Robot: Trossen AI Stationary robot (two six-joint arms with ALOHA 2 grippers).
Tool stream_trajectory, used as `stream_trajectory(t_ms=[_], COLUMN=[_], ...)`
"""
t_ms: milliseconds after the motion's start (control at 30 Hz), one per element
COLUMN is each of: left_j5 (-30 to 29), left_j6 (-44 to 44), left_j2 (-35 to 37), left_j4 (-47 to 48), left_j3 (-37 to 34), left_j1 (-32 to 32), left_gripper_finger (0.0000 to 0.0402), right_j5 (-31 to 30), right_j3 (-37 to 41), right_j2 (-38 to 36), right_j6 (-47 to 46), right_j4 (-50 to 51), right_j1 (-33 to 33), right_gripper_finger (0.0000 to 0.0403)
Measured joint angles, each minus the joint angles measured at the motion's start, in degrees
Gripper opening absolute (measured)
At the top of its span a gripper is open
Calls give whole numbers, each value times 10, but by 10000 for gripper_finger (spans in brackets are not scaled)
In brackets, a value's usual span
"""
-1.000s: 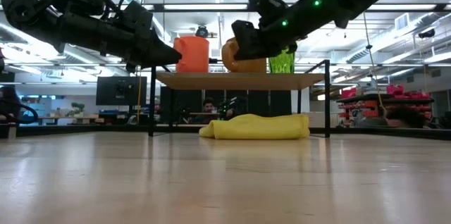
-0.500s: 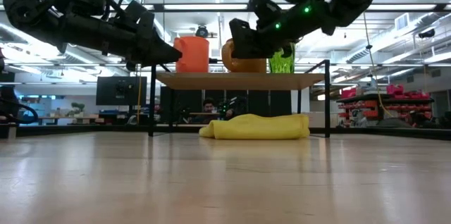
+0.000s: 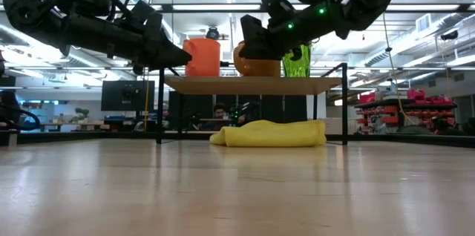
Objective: Stack small to large cups/mugs on shelf
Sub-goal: Adjust the yellow mug
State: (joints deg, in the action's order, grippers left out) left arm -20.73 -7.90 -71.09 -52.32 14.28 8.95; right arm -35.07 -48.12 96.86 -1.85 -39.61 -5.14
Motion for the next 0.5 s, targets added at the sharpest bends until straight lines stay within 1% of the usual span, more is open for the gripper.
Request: stream_trajectory(t_ms=[200, 333, 500], left_j5=[0, 0, 0], left_j6=[0, 0, 0], left_j2=[0, 0, 0], left_j4=[0, 0, 0], left_j3=[0, 0, 0], left_j1=[0, 0, 0], left_gripper_finger=[127, 122, 126], right_j5=[3, 6, 6], right_j3=[0, 0, 0], right_j2=[0, 0, 0], right_j6=[0, 1, 0], right_j4=[-8, -13, -12], right_j1=[-13, -12, -13], right_gripper_finger=[99, 99, 99])
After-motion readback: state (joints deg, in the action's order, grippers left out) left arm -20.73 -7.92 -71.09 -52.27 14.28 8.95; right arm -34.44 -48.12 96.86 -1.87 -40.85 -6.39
